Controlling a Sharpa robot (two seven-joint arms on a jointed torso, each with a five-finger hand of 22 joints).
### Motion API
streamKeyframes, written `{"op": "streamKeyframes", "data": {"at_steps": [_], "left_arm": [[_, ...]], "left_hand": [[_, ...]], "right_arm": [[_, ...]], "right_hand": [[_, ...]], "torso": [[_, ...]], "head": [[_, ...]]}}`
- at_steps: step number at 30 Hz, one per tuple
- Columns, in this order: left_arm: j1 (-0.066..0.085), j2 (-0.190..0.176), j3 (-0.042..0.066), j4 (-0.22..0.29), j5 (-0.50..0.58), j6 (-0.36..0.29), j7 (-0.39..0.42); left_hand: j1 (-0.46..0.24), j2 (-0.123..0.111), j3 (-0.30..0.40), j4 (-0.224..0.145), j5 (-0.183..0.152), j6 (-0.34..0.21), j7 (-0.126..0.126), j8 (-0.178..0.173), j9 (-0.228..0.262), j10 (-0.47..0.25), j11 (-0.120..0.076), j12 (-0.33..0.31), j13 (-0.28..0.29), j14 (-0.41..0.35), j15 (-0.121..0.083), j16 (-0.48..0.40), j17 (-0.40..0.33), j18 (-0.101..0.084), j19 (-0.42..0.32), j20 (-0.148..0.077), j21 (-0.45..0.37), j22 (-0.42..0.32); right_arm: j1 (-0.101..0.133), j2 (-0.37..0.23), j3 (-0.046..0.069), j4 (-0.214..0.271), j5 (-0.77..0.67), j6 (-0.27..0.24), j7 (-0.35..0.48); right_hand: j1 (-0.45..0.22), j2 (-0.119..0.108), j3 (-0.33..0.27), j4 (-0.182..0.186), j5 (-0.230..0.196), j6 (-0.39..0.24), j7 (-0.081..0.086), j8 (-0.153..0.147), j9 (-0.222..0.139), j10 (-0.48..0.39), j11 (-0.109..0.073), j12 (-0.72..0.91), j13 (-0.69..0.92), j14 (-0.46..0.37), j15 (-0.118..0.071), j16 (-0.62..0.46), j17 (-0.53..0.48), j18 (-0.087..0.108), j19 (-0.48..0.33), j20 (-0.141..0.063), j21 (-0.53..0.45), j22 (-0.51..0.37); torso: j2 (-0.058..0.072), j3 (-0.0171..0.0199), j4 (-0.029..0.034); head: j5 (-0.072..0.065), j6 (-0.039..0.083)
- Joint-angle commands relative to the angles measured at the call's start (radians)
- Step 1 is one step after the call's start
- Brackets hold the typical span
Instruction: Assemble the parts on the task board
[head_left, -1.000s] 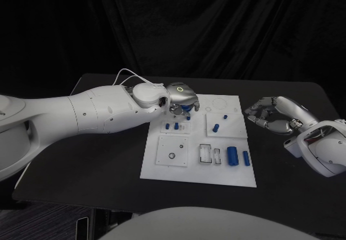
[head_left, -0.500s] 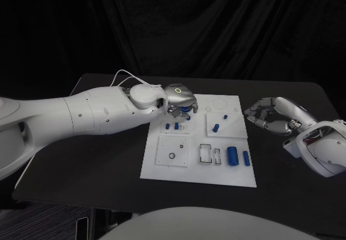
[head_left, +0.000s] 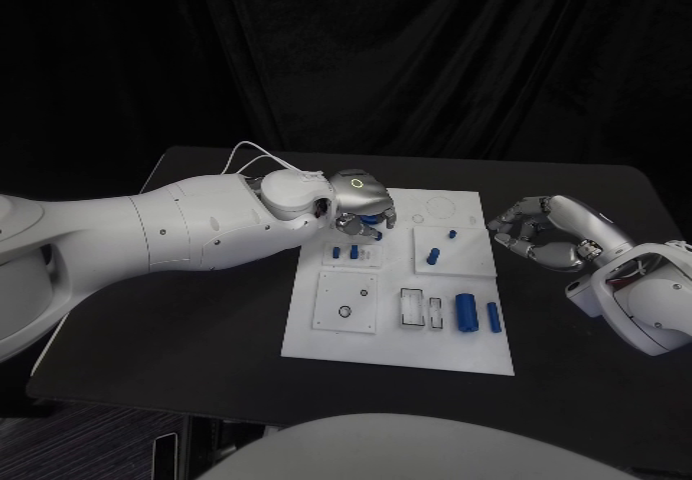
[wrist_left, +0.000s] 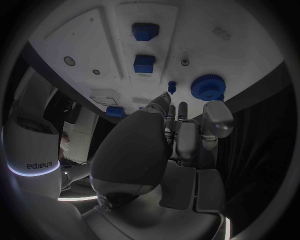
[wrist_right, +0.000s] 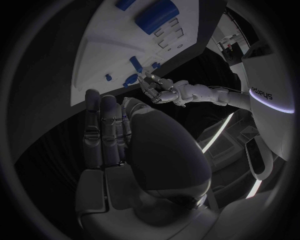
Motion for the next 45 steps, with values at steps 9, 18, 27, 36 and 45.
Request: {"op": "streamKeyframes", "data": {"at_steps": [9,18,27,36,45], "left_arm": [[-0.012,0.01,0.001,-0.007,-0.001,0.025,0.015],[-0.024,0.013,0.001,-0.014,-0.001,0.032,0.012],[-0.031,0.023,0.001,-0.029,-0.001,0.025,0.002],[-0.038,0.031,0.001,-0.044,-0.001,0.014,-0.009],[-0.042,0.033,0.001,-0.053,-0.001,0.01,-0.005]], "left_hand": [[-0.001,-0.003,0.018,-0.011,0.008,0.022,0.004,0.012,0.012,0.021,-0.003,-0.004,0.012,-0.007,-0.002,-0.009,-0.004,-0.019,-0.003,-0.005,-0.008,0.043],[-0.002,-0.004,0.024,-0.016,0.01,0.023,0.005,0.015,0.016,0.028,-0.005,-0.003,0.017,-0.007,-0.003,-0.01,-0.005,-0.019,-0.002,-0.006,-0.006,0.045],[-0.003,-0.01,0.042,-0.027,0.036,0.02,0.009,0.015,0.024,0.029,-0.003,-0.012,0.024,-0.008,-0.004,-0.012,-0.007,-0.019,-0.003,-0.008,-0.01,0.048],[-0.005,-0.013,0.054,-0.034,0.047,0.023,0.013,0.016,0.029,0.025,-0.001,-0.022,0.027,-0.011,-0.003,-0.016,-0.014,-0.018,-0.006,-0.007,-0.018,0.047],[-0.01,-0.011,0.068,-0.041,0.047,0.04,0.017,0.026,0.039,0.03,-0.002,-0.024,0.035,-0.02,-0.002,-0.024,-0.032,-0.019,-0.007,-0.007,-0.015,0.052]], "right_arm": [[-0.003,0.002,0.001,-0.002,-0.002,0.013,-0.021],[-0.004,0.007,0.001,-0.007,-0.002,0.017,-0.023],[-0.005,0.007,0.001,-0.009,-0.002,0.017,-0.021],[-0.005,0.009,0.001,-0.01,-0.002,0.02,-0.022],[-0.006,0.01,0.001,-0.011,-0.002,0.024,-0.025]], "right_hand": [[0.004,-0.005,0.006,0.001,0.007,0.01,0.0,0.005,0.001,0.006,0.0,0.003,-0.001,0.008,-0.001,0.003,-0.001,0.009,0.006,-0.002,0.006,0.025],[0.004,-0.006,0.007,0.001,0.008,0.012,0.0,0.006,0.001,0.007,0.0,0.003,-0.001,0.009,-0.001,0.003,0.0,0.009,0.006,-0.002,0.006,0.025],[0.004,-0.006,0.007,0.001,0.009,0.012,0.0,0.006,0.002,0.007,0.0,0.003,-0.001,0.009,-0.001,0.004,0.0,0.009,0.006,-0.002,0.007,0.025],[0.004,-0.006,0.007,0.001,0.009,0.013,0.0,0.006,0.002,0.008,0.0,0.002,-0.001,0.008,-0.001,0.002,-0.003,0.009,0.006,-0.002,0.007,0.025],[0.004,-0.007,0.008,0.001,0.01,0.014,0.0,0.007,0.002,0.009,0.0,0.002,-0.002,0.007,-0.001,0.001,-0.005,0.009,0.007,-0.002,0.007,0.025]], "torso": [[0.0,0.0017,-0.0032],[0.0,0.0026,-0.0043],[0.001,0.0023,-0.0027],[0.001,0.002,-0.0042],[0.001,0.0018,-0.0037]], "head": [[0.002,0.0],[0.003,0.0],[0.0,0.0],[0.002,0.0],[0.002,0.0]]}}
